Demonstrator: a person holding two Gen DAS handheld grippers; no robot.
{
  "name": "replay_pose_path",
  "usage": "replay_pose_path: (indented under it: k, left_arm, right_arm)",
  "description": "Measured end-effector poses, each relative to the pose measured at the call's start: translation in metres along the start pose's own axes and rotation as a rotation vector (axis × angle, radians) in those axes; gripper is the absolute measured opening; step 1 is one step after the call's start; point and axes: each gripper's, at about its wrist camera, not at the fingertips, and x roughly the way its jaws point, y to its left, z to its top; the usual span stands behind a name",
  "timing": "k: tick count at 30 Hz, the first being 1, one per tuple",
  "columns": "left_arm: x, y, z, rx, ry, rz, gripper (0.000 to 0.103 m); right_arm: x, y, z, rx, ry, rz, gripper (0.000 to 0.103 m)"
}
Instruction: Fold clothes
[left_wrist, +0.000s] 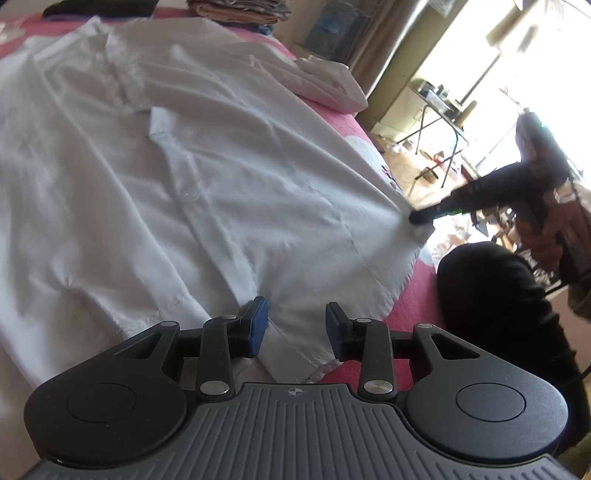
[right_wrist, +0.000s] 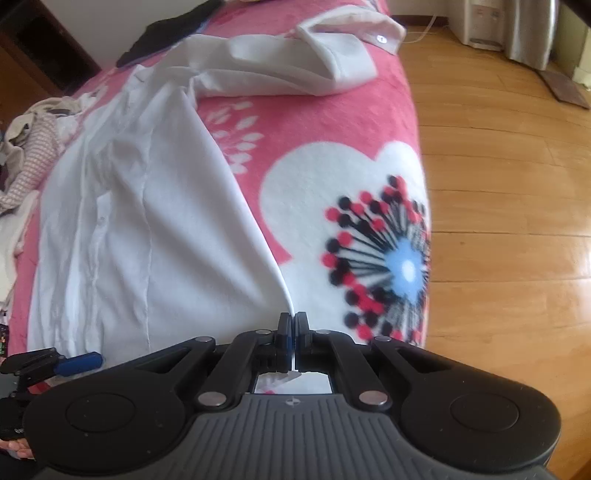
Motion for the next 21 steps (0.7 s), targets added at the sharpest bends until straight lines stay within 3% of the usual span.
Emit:
replay_pose_path:
  k: [4,6,8,10,21]
  left_arm:
    - [-0.001,-0.001,-0.001,0.005,0.006,0.005,0.034]
    - [-0.002,-0.003,-0.002,0.014,0.007,0.012,0.034]
    - [-0.003,-0.004,-0.001,0.021,0.009,0.018,0.034]
    - [-0.004,-0.005,-0.001,0.026,0.009,0.021,0.034]
    - [-0.008,-0.002,-0.004,0.014,0.001,0.018,0.034]
  right_arm:
    - [0.009,-0.006,-0.002,0.026,0.034,-0.020,0.003]
    - [0.000,-0.005,0.003,0.034,-0.002,-0.019,0.006]
    - [-0.011,-0.004,0.008,0.040,-0.044,-0.010,0.027]
    - [-0.021,-0.001,0.014,0.040,-0.095,0.007,0.033]
    - [0.003,0.052,0.048,-0.009,-0.202,0.090,0.035]
